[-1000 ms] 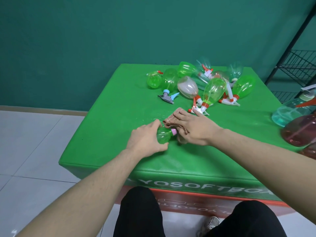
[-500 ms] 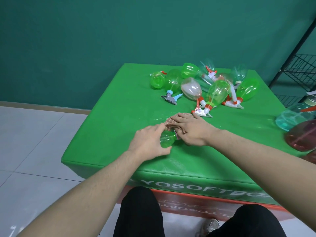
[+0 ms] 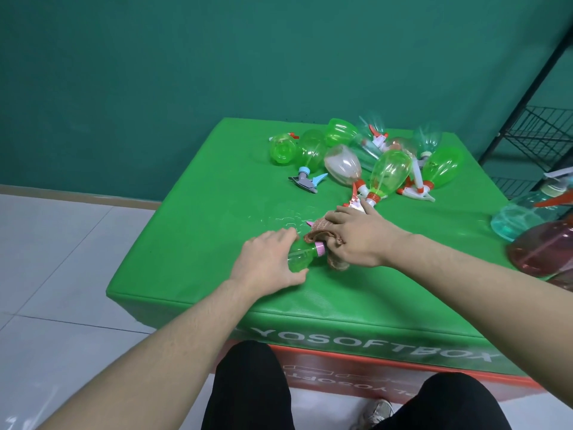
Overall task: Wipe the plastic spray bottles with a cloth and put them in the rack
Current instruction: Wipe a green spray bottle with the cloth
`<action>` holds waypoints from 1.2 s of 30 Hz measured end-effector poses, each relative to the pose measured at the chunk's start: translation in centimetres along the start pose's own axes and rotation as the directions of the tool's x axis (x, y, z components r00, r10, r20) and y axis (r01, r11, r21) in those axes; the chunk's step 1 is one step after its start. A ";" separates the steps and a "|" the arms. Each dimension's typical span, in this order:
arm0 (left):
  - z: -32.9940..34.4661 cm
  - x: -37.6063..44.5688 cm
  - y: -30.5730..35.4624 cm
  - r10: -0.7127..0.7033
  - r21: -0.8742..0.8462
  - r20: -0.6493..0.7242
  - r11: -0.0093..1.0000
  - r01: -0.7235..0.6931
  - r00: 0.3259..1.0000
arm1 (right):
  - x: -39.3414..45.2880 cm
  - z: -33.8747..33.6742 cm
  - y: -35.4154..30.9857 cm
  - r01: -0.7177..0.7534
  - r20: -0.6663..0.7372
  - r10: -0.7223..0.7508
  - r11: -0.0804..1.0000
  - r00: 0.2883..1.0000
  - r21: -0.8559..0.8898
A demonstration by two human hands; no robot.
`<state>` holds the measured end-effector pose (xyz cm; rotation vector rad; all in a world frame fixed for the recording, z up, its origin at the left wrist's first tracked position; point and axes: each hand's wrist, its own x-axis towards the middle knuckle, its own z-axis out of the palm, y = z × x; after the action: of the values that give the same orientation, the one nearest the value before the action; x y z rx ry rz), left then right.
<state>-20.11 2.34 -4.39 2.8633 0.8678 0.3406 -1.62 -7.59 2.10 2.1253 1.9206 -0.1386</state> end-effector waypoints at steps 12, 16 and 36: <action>0.3 0.0 0.2 0.064 0.049 -0.011 0.997 -0.064 0.998 | 1.9 1.2 -1.3 -0.009 0.063 0.008 1.000 0.998 0.022; 0.2 0.1 0.2 0.056 0.056 -0.009 0.997 -0.056 0.998 | 3.4 1.6 -2.4 -0.020 0.015 0.019 0.997 1.000 0.077; -1.1 0.2 -1.0 0.070 -0.085 0.149 0.995 -0.058 0.986 | 2.6 3.1 1.5 -0.178 -0.075 0.323 0.684 0.944 0.707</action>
<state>-20.75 3.29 -3.50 2.8039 0.7190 0.1570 0.48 -6.02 -1.29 2.9696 1.8190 -0.7320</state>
